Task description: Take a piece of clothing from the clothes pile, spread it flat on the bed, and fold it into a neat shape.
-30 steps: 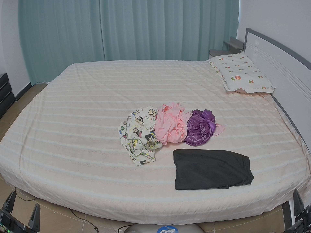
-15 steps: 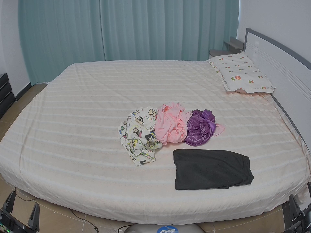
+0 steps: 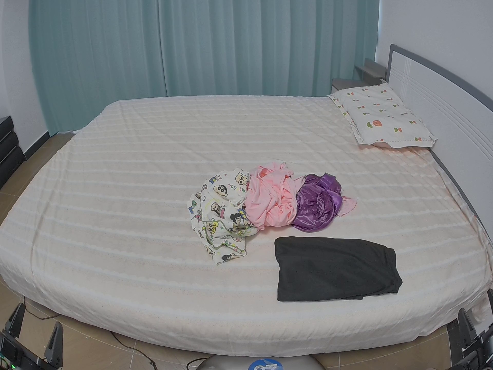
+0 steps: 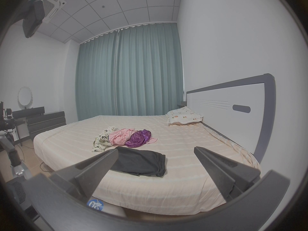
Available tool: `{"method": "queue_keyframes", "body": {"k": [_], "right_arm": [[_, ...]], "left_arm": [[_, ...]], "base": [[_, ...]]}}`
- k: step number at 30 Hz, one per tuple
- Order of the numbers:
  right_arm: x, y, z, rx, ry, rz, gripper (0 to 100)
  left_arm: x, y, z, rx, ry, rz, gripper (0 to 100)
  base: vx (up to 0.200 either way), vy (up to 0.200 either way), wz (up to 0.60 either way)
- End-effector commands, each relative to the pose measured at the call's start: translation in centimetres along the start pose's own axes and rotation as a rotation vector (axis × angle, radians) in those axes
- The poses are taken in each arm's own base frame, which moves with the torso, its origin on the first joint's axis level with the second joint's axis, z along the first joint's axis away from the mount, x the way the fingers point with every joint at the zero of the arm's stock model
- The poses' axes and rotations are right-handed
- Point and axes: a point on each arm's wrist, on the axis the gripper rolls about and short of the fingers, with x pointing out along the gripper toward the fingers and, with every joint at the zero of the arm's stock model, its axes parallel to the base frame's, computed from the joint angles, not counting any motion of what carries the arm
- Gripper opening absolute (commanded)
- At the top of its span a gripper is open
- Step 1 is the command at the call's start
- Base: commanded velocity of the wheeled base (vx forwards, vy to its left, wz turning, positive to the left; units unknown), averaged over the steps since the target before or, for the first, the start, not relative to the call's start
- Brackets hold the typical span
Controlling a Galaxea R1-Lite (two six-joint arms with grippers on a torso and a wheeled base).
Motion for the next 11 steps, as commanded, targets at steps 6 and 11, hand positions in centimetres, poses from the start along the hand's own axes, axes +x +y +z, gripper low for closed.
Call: {"method": "queue_keyframes", "body": {"k": [6,11], "right_arm": [[0.02,0.0,-0.53,-0.006,0.004,0.002,100],[0.02,0.0,-0.51,-0.002,0.002,0.002,100]], "left_arm": [[0.04,0.0,-0.47,0.001,0.006,0.001,100],[0.05,0.0,-0.47,0.001,0.007,0.001,100]], "base": [[0.0,0.0,0.0],[0.0,0.0,0.0]]}}
